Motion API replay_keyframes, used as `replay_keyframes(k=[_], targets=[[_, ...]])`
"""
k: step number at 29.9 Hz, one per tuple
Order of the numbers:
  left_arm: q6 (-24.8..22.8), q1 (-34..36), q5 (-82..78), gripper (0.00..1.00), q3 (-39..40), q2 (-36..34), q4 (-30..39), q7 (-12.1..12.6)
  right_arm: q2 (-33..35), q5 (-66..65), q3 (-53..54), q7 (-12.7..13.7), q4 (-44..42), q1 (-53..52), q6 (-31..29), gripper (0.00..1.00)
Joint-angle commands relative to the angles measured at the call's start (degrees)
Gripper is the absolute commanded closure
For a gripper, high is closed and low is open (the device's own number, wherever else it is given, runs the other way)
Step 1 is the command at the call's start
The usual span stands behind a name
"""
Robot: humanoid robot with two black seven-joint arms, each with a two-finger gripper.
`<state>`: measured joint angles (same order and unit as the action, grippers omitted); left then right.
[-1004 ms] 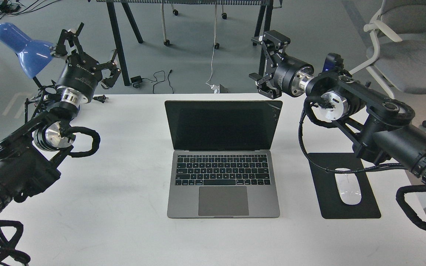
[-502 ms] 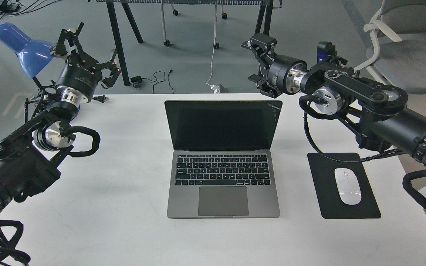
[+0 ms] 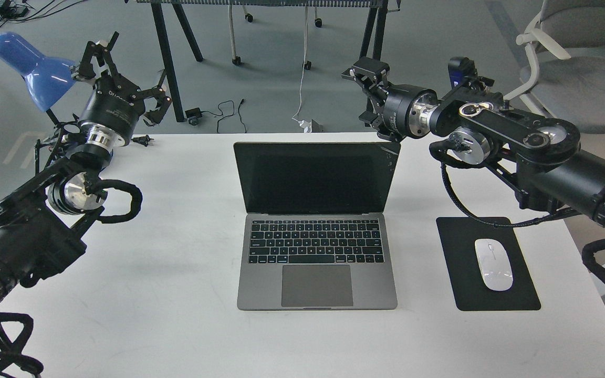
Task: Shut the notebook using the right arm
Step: 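Raise the right gripper and move it over the laptop's screen top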
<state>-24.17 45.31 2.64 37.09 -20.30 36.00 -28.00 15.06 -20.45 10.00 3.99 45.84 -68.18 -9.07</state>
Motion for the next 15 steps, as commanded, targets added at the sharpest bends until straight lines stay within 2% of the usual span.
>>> replay_keyframes(k=[1,15], targets=[[0.0,0.0,0.1,0.0,0.0,0.0,-0.1,0.0,0.3,0.0,-1.1,0.1,0.4,-0.4,-1.1,0.0],[0.0,0.0,0.1,0.0,0.0,0.0,-0.1,0.0,2.0,0.0,-1.8,1.0,2.5,-1.2,-5.1,0.0]])
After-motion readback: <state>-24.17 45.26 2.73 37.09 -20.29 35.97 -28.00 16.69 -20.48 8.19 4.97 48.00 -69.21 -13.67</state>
